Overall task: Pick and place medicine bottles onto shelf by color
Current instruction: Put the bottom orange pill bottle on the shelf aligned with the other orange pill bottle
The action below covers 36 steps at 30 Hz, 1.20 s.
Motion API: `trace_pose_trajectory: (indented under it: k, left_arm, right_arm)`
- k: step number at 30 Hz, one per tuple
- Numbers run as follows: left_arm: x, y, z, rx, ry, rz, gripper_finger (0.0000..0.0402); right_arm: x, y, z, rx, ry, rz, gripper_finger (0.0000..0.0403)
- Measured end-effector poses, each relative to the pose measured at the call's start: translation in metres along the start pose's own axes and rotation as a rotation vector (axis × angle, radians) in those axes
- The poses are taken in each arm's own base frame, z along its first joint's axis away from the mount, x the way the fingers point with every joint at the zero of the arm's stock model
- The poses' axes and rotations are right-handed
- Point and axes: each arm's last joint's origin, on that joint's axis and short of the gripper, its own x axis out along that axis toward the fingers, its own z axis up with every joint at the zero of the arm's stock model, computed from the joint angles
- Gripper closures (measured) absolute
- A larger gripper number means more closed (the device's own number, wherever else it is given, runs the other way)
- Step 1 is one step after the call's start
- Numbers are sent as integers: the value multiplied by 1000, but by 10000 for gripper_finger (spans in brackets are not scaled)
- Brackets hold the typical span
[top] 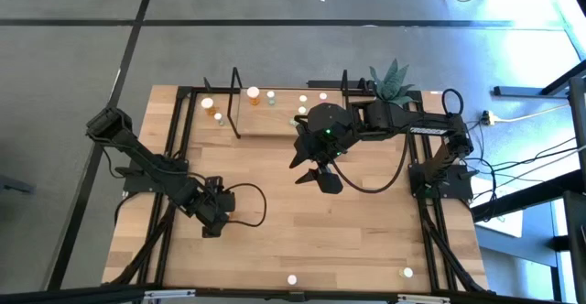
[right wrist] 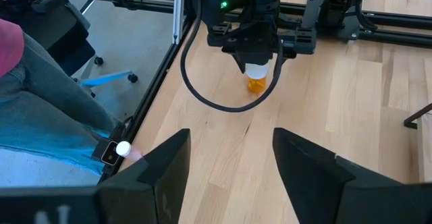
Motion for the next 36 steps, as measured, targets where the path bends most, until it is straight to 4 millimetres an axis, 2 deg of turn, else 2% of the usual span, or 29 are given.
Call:
trace_pose_trajectory:
  k: [12,25,31,36]
  left_arm:
    - [7,2,-5,-45,14,-6,118]
    - [5,0,-4,-48,41,-51,208]
    - [-14,-2,14,-35,20,-68,209]
    - [-41,9,39,-41,13,-42,209]
  right_arm:
    - [0,0,0,1,1,0,189]
    - [0,0,0,-23,1,0,189]
    - [0,0,0,-23,1,0,189]
    - [0,0,0,-23,1,0,189]
